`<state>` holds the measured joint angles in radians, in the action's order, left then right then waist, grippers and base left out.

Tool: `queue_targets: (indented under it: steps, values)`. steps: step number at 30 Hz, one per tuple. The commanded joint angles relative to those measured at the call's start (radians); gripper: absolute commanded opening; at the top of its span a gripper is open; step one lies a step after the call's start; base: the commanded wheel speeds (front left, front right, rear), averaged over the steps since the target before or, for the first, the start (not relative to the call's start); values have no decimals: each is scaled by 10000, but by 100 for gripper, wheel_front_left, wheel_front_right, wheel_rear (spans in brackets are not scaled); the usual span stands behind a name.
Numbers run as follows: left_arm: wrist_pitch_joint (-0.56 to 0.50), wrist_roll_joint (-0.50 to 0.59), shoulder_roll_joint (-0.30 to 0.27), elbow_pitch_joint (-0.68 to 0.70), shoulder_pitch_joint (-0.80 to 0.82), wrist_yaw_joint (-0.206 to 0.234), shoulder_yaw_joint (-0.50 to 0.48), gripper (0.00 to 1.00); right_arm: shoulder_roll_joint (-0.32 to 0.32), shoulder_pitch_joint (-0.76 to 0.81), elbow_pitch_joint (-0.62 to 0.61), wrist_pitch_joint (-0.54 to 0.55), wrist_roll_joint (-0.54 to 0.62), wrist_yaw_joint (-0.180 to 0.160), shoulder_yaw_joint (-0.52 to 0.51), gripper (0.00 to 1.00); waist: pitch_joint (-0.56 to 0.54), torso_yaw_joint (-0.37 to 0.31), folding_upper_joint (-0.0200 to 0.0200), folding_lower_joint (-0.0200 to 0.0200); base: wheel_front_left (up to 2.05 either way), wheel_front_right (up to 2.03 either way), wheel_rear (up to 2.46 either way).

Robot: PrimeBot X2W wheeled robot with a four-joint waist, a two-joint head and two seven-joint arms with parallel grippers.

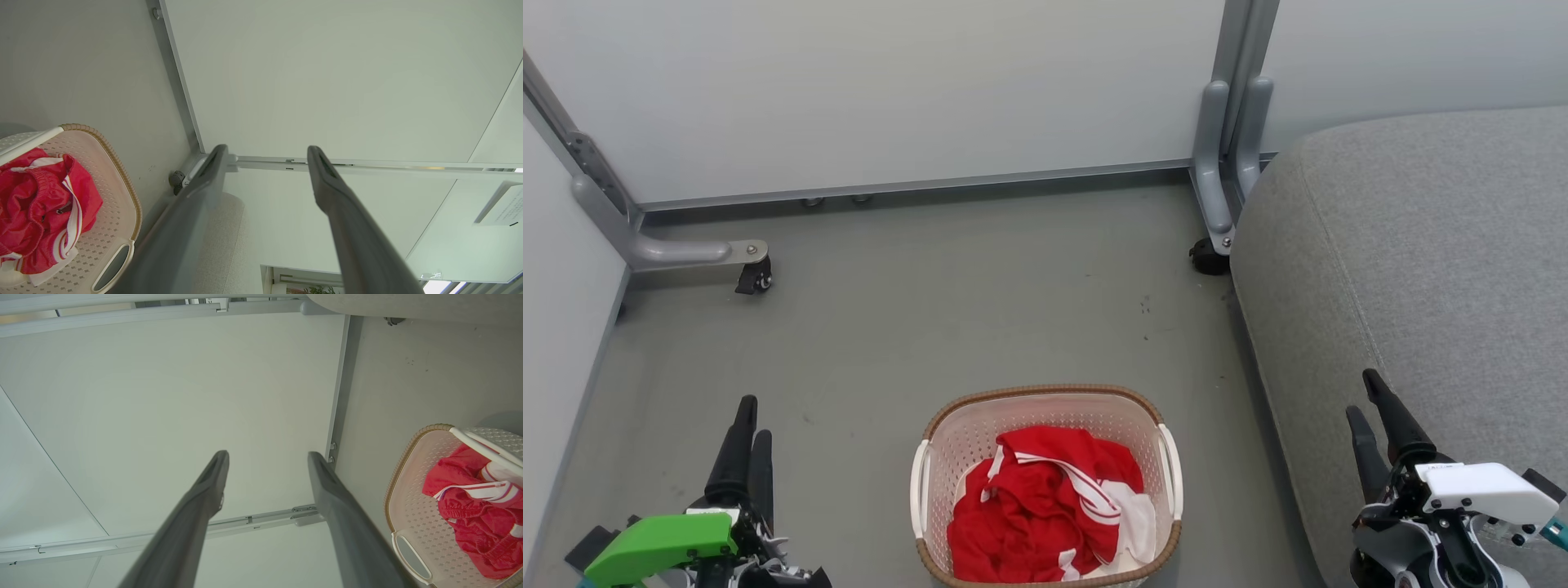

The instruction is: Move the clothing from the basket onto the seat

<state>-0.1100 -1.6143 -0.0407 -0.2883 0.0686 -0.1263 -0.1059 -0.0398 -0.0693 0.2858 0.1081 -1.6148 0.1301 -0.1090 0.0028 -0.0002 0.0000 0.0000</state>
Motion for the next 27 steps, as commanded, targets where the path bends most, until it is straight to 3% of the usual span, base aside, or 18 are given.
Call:
queue_targets:
  steps: [1, 9, 15, 27]
  values:
    - [160, 123, -20, 224, 120, -8, 90, 100, -26, -126, -182, -145, 146, 2, 104, 100, -10, -4, 0, 0, 0, 0, 0]
    - [550, 1015, -30, 590, -28, -13, 153, 100, -36, -5, -265, -535, 1432, 3, 223, 100, -33, -19, 0, 0, 0, 0, 0]
    - [821, 2498, -37, 905, -150, 4, 132, 100, -44, 129, -624, -806, 3081, 3, 372, 100, -46, -26, 0, 0, 0, 0, 0]
    - [1323, 5563, -52, 1441, -435, 480, 915, 100, -58, 412, -1068, -1308, 5603, 4, 966, 100, -91, -38, 0, 0, 0, 0, 0]
